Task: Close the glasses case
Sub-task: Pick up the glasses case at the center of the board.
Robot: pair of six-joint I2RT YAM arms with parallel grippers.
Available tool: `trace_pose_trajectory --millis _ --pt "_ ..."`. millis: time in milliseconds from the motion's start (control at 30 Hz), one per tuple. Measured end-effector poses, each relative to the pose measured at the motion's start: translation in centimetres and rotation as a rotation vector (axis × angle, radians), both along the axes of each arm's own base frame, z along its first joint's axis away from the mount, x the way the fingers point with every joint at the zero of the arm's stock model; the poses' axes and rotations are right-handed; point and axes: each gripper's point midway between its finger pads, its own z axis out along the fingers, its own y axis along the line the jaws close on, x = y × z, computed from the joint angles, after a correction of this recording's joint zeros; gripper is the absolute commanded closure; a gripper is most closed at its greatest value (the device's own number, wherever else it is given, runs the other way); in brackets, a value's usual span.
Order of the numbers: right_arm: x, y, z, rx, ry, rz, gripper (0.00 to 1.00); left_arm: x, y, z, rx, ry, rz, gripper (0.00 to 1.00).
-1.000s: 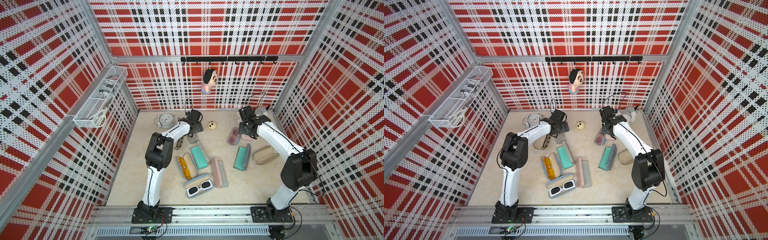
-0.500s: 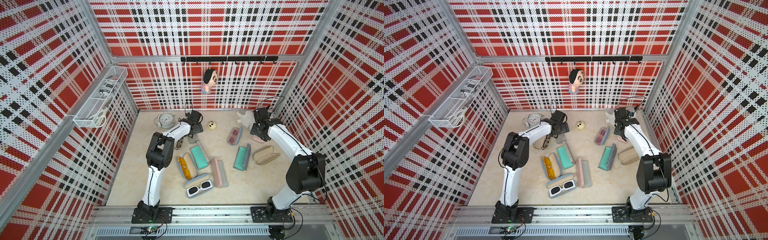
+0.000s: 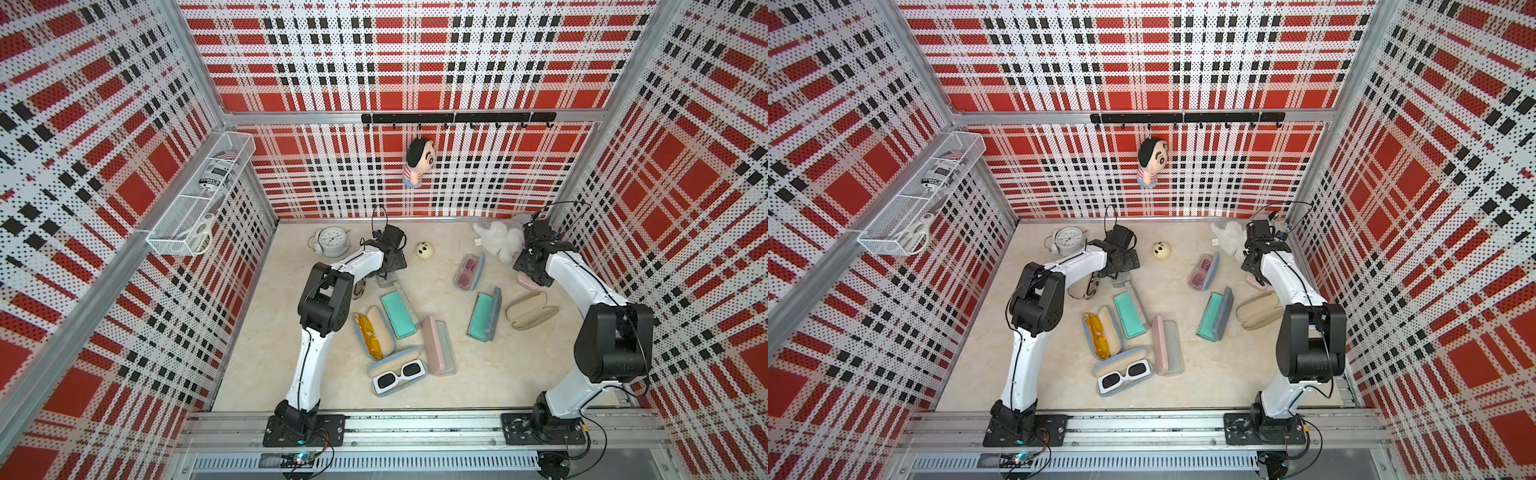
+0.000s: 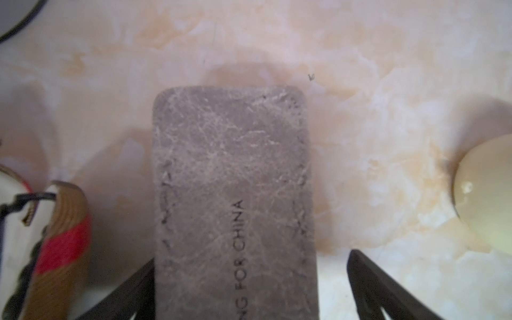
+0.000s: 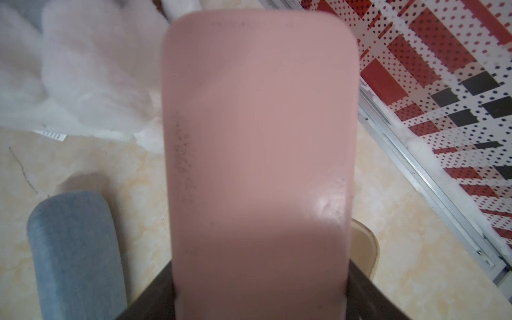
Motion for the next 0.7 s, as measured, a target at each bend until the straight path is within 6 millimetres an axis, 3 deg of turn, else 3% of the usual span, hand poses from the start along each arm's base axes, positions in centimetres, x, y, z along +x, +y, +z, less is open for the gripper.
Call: trace_pose_trajectory --millis 233,500,700 --pt "1.9 -2.0 -3.4 0.038 0.032 -0.073 0.64 0.4 -0.1 -0.2 0.004 -0.001 -0.003 0.00" --pt "3.1 -3.7 -5.8 0.069 0.041 -0.116 0.64 0.7 0.4 -0.3 0.004 -0.002 0.006 0.00" --pt "3.5 -4.3 -7.5 0.095 0.055 -0.128 0.63 0.8 0.6 -0.3 0.007 -0.003 0.009 0.11"
